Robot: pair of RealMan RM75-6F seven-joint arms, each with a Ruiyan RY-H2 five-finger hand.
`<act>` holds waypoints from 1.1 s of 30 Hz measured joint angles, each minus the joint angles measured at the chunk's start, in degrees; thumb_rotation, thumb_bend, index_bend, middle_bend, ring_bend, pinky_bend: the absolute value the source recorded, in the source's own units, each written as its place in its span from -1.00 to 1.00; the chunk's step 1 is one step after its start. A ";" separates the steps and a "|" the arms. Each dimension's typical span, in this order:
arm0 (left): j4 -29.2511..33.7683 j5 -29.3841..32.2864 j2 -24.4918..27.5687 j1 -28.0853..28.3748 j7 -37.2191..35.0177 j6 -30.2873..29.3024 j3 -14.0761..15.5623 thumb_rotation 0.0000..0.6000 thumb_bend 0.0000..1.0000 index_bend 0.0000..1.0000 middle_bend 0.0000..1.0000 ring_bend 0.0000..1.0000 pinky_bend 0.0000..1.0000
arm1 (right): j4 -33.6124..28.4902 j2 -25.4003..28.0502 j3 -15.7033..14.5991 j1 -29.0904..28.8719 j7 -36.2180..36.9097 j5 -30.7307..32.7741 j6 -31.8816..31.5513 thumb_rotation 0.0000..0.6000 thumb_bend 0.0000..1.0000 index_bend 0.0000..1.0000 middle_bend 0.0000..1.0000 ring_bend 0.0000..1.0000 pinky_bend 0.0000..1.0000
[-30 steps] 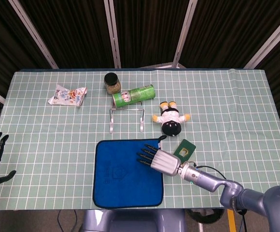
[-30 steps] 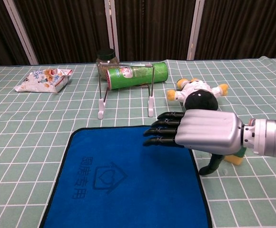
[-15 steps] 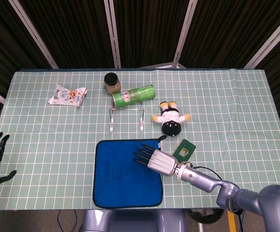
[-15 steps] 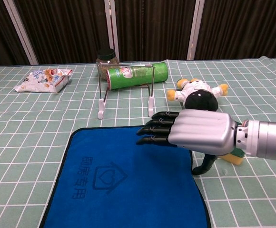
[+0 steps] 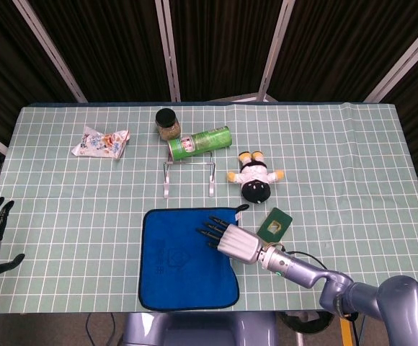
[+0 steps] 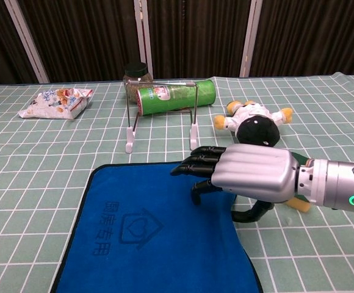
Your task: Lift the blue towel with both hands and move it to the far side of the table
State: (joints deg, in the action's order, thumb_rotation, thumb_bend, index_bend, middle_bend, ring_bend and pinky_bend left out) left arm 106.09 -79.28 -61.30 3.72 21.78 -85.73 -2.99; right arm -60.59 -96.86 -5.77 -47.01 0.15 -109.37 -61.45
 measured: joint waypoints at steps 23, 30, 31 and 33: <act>-9.47 -9.99 -4.83 7.67 -2.83 7.75 0.92 1.00 -0.98 -0.70 -1.00 -1.00 -1.00 | 0.75 -1.05 -0.84 -0.25 2.74 1.56 -2.82 1.00 -0.12 0.31 -1.00 -1.00 -1.00; -21.43 -22.03 -11.85 17.88 -11.18 15.41 2.48 1.00 -0.98 -0.44 -1.00 -1.00 -1.00 | -2.05 0.04 0.32 -0.14 2.31 3.56 -2.64 1.00 -0.12 0.54 -1.00 -1.00 -1.00; -22.84 -22.81 -13.21 19.02 -11.86 16.37 2.72 1.00 -0.98 -0.41 -1.00 -1.00 -1.00 | -2.40 0.15 0.42 -0.07 2.41 3.96 -2.56 1.00 -0.12 0.54 -1.00 -1.00 -1.00; -25.83 -24.40 -16.30 21.27 -13.17 18.14 3.44 1.00 -0.98 -0.38 -1.00 -1.00 -1.00 | -3.10 0.41 0.56 0.02 2.53 4.48 -2.37 1.00 -0.12 0.45 -1.00 -1.00 -1.00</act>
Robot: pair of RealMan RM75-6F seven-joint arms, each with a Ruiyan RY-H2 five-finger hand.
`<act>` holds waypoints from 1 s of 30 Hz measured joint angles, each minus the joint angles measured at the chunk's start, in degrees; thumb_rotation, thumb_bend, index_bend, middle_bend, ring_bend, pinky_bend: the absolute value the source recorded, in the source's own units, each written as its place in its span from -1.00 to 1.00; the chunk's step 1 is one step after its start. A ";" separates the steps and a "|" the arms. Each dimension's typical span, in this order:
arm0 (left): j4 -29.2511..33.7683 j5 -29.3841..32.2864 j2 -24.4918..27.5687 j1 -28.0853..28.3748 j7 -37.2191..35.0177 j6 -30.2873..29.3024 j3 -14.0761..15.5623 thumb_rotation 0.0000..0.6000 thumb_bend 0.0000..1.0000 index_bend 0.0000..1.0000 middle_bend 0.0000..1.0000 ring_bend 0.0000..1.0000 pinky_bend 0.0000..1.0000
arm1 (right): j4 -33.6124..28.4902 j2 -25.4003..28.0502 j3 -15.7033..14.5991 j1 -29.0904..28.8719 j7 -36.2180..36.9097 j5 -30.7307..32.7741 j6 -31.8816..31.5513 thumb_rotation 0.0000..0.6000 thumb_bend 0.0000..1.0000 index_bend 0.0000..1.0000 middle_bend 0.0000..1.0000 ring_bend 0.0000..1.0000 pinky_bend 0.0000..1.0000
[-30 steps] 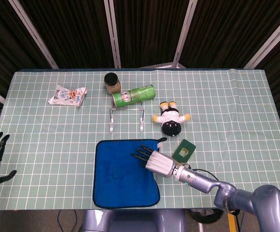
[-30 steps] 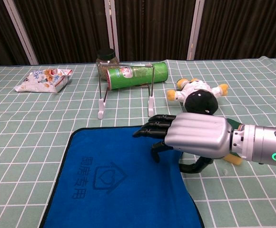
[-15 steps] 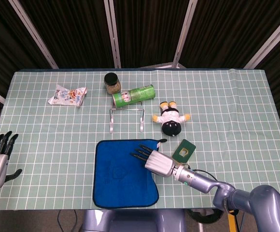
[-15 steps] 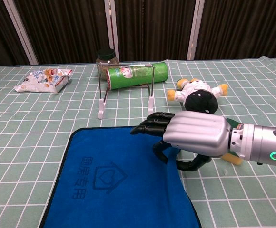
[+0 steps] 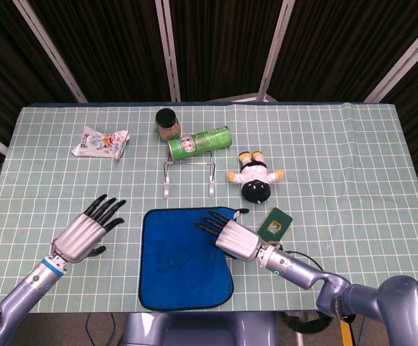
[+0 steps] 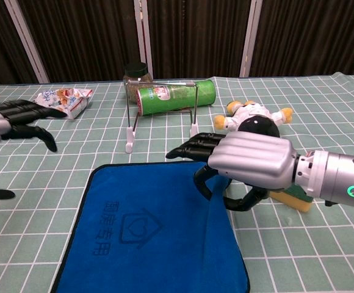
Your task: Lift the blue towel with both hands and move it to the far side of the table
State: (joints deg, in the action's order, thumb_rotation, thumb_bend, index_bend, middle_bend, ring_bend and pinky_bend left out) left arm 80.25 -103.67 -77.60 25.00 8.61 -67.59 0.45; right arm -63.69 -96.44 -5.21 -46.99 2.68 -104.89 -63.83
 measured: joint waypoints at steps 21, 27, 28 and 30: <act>-8.63 -1.69 -11.88 7.13 -0.21 5.62 3.88 1.00 -0.79 -0.32 -1.00 -1.00 -1.00 | -3.16 1.40 0.86 0.71 0.57 2.77 1.01 1.00 -0.12 0.32 -1.00 -1.00 -1.00; -9.40 -0.89 -12.63 7.49 0.64 5.45 4.07 1.00 -0.79 -0.32 -1.00 -1.00 -1.00 | -2.58 1.13 0.87 0.77 1.37 2.79 0.79 1.00 -0.12 0.31 -1.00 -1.00 -1.00; -9.47 -0.77 -12.74 7.60 0.65 5.52 4.10 1.00 -0.79 -0.32 -1.00 -1.00 -1.00 | -2.44 1.06 0.85 0.76 1.52 2.69 0.67 1.00 -0.12 0.31 -1.00 -1.00 -1.00; -9.61 -0.60 -13.18 7.95 0.96 5.94 4.15 1.00 -0.79 -0.32 -1.00 -1.00 -1.00 | -2.37 0.96 0.84 0.73 1.64 2.51 0.43 1.00 -0.12 0.30 -1.00 -1.00 -1.00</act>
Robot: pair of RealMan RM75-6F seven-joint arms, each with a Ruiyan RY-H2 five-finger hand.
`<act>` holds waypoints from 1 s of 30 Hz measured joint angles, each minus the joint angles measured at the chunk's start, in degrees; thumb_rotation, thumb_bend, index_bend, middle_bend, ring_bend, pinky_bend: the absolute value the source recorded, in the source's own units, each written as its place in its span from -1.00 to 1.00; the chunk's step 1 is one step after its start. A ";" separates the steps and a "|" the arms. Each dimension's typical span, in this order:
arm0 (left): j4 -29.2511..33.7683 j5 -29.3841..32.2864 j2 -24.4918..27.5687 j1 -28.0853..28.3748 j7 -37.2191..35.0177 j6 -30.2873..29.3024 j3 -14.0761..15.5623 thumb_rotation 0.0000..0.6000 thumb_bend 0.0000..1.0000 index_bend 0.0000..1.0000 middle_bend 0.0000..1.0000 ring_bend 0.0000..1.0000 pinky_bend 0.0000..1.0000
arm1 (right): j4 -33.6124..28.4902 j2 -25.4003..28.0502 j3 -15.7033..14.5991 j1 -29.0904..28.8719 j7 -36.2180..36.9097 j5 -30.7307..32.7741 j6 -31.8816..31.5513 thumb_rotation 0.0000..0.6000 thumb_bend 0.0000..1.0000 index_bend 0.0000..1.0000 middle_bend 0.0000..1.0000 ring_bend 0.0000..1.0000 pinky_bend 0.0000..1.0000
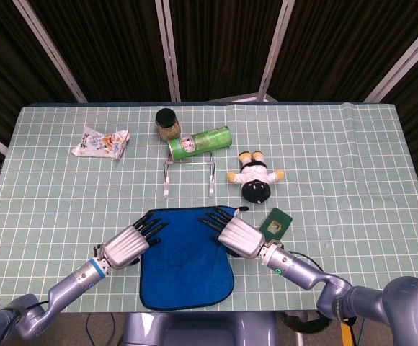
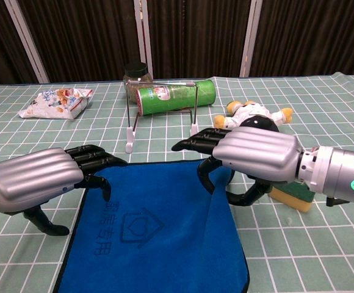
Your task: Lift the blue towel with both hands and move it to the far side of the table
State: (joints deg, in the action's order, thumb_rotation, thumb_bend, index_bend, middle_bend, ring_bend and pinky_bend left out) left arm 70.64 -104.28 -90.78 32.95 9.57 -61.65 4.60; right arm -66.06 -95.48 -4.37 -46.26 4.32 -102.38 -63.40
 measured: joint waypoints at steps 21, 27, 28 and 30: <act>0.03 2.06 -2.00 1.92 1.24 0.30 0.34 1.00 -0.62 -0.30 -1.00 -1.00 -1.00 | 0.20 0.53 -0.64 0.48 0.90 -0.63 -1.17 1.00 -0.12 0.29 -1.00 -1.00 -1.00; 0.16 2.46 -2.32 2.30 1.41 0.34 0.35 1.00 -0.52 -0.28 -1.00 -1.00 -1.00 | -0.10 0.73 -0.66 0.53 0.77 -0.77 -1.34 1.00 -0.12 0.30 -1.00 -1.00 -1.00; 0.16 2.52 -2.36 2.36 1.45 0.38 0.36 1.00 -0.48 -0.28 -1.00 -1.00 -1.00 | -0.11 0.74 -0.68 0.54 0.75 -0.83 -1.42 1.00 -0.12 0.30 -1.00 -1.00 -1.00; 0.21 2.74 -2.45 2.47 1.42 0.51 0.42 1.00 -0.42 -0.28 -1.00 -1.00 -1.00 | -0.13 0.74 -0.69 0.60 0.76 -0.93 -1.66 1.00 -0.12 0.30 -1.00 -1.00 -1.00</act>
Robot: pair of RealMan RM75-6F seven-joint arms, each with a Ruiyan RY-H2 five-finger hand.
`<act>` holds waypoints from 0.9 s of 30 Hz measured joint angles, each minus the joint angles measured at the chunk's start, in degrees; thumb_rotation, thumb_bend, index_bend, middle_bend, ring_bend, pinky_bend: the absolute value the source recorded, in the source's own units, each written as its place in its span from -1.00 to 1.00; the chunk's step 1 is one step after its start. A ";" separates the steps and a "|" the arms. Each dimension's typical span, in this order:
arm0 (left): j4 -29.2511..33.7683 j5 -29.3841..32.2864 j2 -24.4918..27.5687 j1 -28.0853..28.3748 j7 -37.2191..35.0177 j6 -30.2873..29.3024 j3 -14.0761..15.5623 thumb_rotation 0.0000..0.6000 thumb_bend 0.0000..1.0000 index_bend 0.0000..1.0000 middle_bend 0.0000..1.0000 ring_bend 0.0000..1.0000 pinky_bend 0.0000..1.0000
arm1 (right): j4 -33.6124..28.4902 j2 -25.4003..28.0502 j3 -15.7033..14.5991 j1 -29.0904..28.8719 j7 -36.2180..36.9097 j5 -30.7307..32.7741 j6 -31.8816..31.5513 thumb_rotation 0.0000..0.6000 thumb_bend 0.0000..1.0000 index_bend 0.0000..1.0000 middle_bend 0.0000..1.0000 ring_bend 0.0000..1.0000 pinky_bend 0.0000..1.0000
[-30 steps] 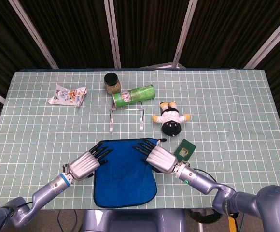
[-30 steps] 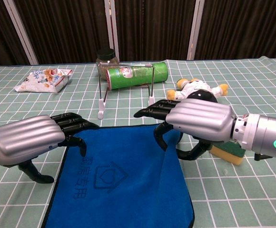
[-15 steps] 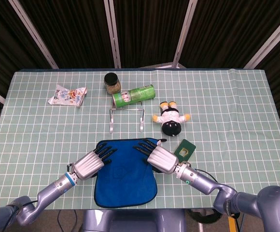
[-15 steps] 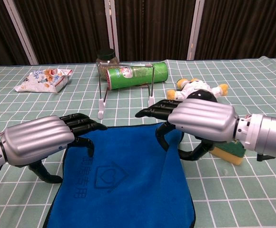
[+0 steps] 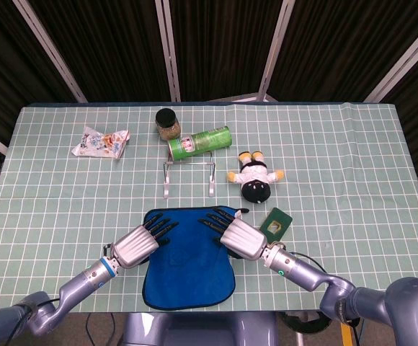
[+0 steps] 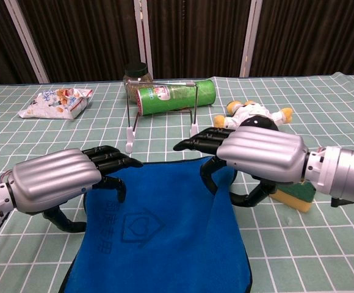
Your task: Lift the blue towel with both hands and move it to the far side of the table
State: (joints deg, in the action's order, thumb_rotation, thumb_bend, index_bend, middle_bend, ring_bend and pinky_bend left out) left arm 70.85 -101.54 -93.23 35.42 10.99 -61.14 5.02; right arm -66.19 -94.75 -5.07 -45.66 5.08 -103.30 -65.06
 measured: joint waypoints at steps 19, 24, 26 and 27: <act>0.04 2.48 -1.39 0.08 -0.56 -0.84 -0.63 1.00 -0.01 0.42 -1.00 -1.00 -1.00 | -1.65 1.12 0.37 0.10 -0.49 -0.32 -0.88 1.00 -0.12 0.30 -1.00 -1.00 -1.00; 1.47 3.28 -0.96 0.01 -1.32 -2.73 -2.24 1.00 -0.01 0.51 -1.00 -1.00 -1.00 | -4.01 2.87 1.40 0.07 -0.95 -0.25 -2.10 1.00 -0.12 0.30 -1.00 -1.00 -1.00; 2.39 3.44 -0.56 0.09 -1.48 -3.37 -2.87 1.00 -0.01 0.53 -1.00 -1.00 -1.00 | -5.60 3.97 2.06 0.01 -1.31 -0.15 -2.72 1.00 -0.12 0.30 -1.00 -1.00 -1.00; 2.80 3.50 -0.35 0.14 -1.52 -3.67 -3.18 1.00 -0.01 0.54 -1.00 -1.00 -1.00 | -6.40 4.50 2.44 -0.03 -1.50 -0.09 -3.02 1.00 -0.12 0.30 -1.00 -1.00 -1.00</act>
State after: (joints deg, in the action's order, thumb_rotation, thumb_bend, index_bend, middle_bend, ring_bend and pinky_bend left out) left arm 73.65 -98.04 -93.58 35.56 9.47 -64.82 1.84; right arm -72.60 -90.25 -2.62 -45.69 3.57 -103.40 -68.08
